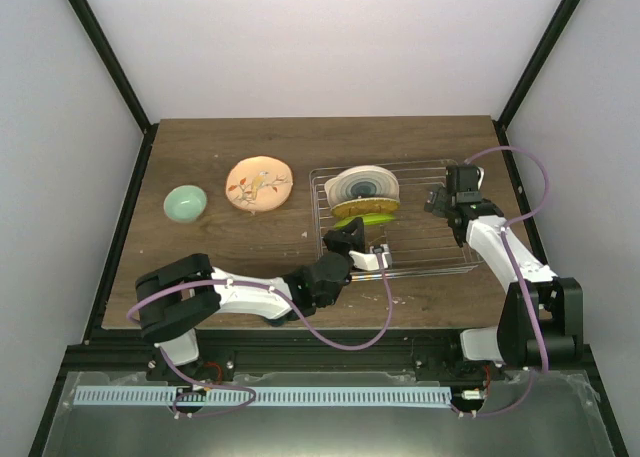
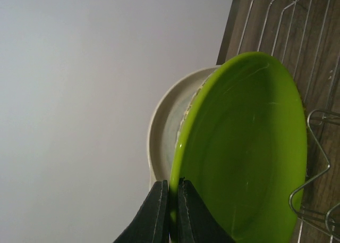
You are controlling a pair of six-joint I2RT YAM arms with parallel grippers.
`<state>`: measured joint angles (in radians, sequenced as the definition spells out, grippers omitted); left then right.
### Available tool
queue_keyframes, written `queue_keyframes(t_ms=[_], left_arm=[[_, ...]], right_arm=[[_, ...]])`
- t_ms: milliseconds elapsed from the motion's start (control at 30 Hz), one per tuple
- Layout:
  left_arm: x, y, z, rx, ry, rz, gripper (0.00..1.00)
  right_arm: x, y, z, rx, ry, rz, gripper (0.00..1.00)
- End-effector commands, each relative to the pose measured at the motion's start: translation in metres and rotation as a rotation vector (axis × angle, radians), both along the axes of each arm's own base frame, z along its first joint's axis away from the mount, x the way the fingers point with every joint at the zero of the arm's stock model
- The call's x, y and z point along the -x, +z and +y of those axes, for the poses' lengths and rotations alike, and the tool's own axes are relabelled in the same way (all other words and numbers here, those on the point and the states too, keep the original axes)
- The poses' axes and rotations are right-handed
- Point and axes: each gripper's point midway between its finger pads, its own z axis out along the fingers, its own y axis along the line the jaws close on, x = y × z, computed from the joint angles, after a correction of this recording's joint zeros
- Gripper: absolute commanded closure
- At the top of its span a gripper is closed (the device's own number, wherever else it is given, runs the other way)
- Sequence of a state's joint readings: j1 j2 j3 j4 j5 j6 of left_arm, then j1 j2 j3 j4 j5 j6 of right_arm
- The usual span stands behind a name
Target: Load the mixed dishes into the dish rack
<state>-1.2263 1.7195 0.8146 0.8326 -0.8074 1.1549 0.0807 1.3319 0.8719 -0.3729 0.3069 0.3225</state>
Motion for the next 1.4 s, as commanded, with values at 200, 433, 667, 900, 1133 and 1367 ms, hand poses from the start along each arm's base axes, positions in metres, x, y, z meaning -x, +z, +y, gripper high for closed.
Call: queue_keyframes(t_ms=[200, 433, 667, 900, 1133, 1367], left_arm=[[0.003, -0.005, -0.011, 0.044, -0.036, 0.100, 0.71], [0.012, 0.000, -0.013, 0.057, -0.063, 0.142, 0.42], [0.036, 0.051, 0.001, 0.244, -0.138, 0.254, 0.00], [-0.039, 0.113, 0.082, 0.624, 0.096, 0.469, 0.00], [-0.121, 0.088, 0.177, 0.917, 0.346, 0.732, 0.00], [-0.163, 0.007, 0.234, 1.133, 0.539, 0.999, 0.01]], right_arm=[[-0.004, 0.012, -0.004, 0.006, -0.006, -0.036, 0.00], [-0.004, 0.010, -0.003, 0.002, 0.000, -0.031, 0.00], [-0.004, 0.010, -0.002, -0.002, 0.004, -0.031, 0.00], [-0.004, 0.012, 0.001, -0.009, 0.020, -0.037, 0.00], [-0.004, 0.014, 0.003, -0.014, 0.039, -0.045, 0.00], [-0.004, 0.012, 0.007, -0.020, 0.063, -0.036, 0.00]])
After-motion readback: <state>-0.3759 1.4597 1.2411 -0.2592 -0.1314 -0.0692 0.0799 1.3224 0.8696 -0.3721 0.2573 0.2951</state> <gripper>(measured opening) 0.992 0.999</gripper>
